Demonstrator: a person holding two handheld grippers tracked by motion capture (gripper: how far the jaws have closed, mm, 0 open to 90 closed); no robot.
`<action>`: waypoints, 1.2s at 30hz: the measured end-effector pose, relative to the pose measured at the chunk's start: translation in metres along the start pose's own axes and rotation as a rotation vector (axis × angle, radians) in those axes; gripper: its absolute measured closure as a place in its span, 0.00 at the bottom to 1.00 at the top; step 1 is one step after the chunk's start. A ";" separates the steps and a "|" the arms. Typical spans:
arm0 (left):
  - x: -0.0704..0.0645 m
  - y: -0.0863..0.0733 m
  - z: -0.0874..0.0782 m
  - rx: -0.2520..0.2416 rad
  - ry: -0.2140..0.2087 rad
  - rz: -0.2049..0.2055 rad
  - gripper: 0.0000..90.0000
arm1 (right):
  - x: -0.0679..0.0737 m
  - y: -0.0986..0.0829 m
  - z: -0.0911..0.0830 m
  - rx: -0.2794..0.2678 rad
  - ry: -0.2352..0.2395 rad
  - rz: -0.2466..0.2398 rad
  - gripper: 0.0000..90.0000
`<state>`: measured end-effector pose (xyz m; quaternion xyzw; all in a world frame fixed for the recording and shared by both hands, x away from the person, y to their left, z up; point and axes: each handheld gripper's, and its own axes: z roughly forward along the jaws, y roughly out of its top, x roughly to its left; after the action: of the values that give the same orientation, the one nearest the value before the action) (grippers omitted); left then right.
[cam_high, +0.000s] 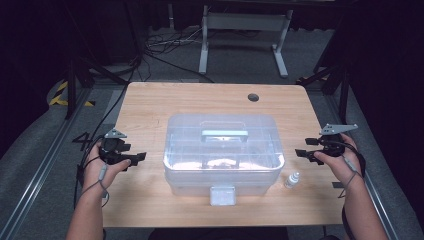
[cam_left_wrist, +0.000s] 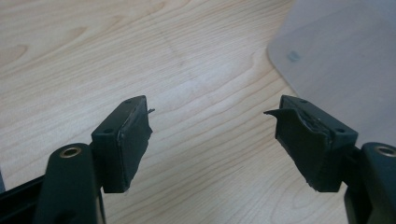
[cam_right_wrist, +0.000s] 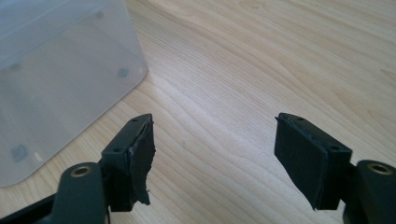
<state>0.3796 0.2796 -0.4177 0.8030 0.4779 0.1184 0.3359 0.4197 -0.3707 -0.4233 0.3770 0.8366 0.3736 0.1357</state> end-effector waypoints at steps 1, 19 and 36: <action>-0.002 0.003 -0.003 -0.003 -0.008 0.016 0.32 | 0.000 0.000 0.000 -0.002 -0.002 -0.004 0.31; -0.027 0.022 -0.031 -0.066 -0.077 0.089 0.42 | 0.010 0.008 -0.013 -0.021 0.042 -0.024 0.45; -0.030 0.024 -0.033 -0.071 -0.109 0.086 0.43 | 0.043 0.069 -0.047 -0.134 0.176 -0.132 0.55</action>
<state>0.3638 0.2610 -0.3738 0.8157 0.4195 0.1054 0.3842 0.4031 -0.3339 -0.3385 0.2768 0.8414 0.4507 0.1110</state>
